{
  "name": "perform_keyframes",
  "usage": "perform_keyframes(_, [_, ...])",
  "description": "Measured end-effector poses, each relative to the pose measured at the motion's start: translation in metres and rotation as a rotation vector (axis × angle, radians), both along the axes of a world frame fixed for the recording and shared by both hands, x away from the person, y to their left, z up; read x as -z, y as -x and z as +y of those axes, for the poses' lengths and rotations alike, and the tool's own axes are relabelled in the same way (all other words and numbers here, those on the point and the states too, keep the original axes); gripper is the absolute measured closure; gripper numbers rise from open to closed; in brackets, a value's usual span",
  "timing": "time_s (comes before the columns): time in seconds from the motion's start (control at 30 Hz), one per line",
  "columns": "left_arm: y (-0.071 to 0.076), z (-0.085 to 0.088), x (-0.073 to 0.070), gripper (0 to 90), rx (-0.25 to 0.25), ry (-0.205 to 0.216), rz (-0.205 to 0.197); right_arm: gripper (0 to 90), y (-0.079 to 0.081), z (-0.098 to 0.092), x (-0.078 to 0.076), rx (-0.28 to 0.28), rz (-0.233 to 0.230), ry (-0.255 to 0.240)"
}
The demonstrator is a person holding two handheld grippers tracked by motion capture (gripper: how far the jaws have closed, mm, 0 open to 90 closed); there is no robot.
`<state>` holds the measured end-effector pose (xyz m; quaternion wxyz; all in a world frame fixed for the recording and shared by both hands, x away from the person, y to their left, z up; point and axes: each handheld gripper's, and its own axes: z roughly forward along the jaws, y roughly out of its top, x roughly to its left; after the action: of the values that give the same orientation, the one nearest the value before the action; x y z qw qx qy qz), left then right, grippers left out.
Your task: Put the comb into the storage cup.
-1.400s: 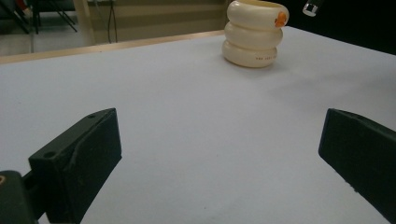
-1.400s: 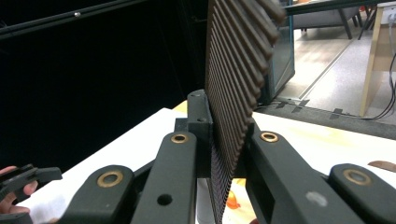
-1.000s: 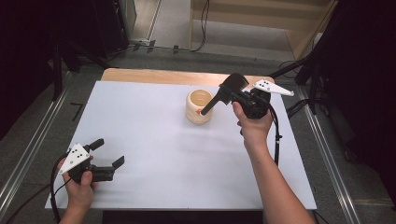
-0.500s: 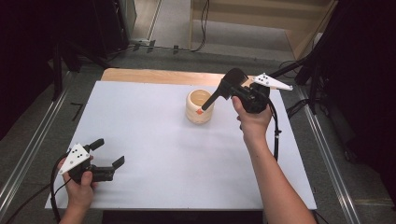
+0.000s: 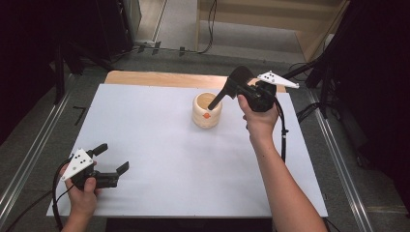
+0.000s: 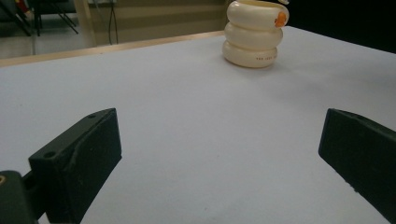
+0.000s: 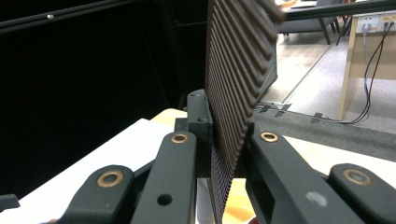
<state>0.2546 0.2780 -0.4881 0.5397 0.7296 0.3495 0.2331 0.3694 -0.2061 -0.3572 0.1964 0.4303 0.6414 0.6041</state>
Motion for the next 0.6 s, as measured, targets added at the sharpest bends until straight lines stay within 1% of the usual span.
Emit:
perform_keyframes(0.2, [0.000, 0.000, 0.000, 0.0, -0.005, 0.001, -0.002, 82.4, -0.006, 0.000, 0.001, 0.013, 0.003, 0.000])
perform_keyframes(0.6, [0.000, 0.000, 0.000, 0.0, -0.005, -0.004, 0.000, 82.3, -0.018, 0.002, 0.009, 0.032, 0.026, 0.014])
